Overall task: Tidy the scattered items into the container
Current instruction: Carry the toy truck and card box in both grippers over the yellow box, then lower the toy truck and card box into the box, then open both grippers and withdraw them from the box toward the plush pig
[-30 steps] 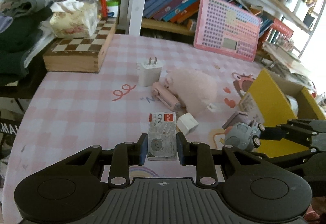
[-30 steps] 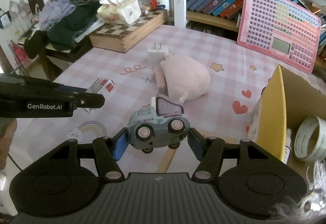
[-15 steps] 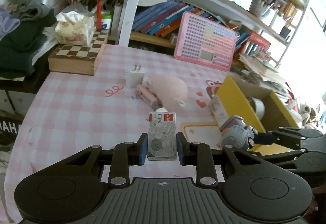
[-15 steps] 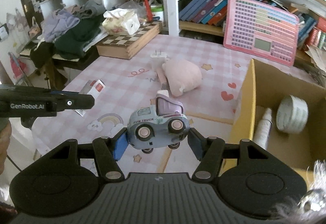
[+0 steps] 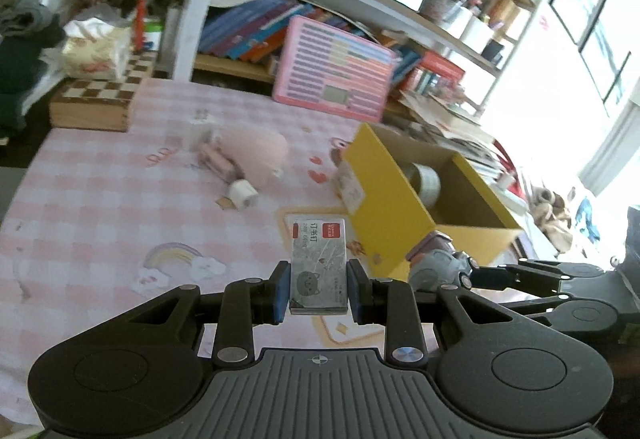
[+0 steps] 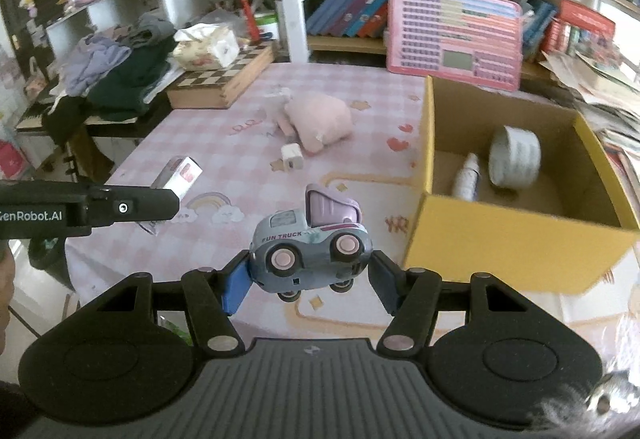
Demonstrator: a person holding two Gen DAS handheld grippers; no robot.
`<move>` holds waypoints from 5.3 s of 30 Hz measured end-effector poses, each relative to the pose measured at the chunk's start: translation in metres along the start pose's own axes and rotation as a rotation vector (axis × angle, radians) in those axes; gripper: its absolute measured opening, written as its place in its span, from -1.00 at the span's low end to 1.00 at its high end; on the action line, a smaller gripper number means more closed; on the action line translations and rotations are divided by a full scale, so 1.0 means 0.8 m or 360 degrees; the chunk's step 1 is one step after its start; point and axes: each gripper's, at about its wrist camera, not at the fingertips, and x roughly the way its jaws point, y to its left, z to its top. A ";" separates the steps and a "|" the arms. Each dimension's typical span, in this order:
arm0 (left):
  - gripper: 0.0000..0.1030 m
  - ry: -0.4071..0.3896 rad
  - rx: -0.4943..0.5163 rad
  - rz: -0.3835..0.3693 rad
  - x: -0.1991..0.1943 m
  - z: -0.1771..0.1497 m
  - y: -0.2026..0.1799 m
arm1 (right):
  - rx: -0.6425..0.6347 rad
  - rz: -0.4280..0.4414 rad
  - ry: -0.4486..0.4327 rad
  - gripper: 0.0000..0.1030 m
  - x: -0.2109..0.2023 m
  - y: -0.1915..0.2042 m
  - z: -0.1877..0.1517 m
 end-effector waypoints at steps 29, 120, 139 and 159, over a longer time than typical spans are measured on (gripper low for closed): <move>-0.46 0.0110 0.0252 -0.0283 0.100 0.031 -0.130 | 0.0329 -0.0311 -0.0053 0.16 -0.062 -0.154 -0.025; 0.68 -0.0206 0.0394 0.0424 0.162 0.040 -0.212 | 0.0194 -0.0407 -0.0439 0.71 -0.027 -0.295 0.022; 0.78 -0.0222 0.0370 0.0326 0.065 0.006 -0.125 | 0.0328 -0.0683 -0.0476 0.75 -0.075 -0.182 -0.030; 0.78 -0.0101 0.0416 0.0384 0.013 -0.037 -0.055 | 0.0331 -0.0619 -0.0273 0.78 -0.053 -0.068 -0.068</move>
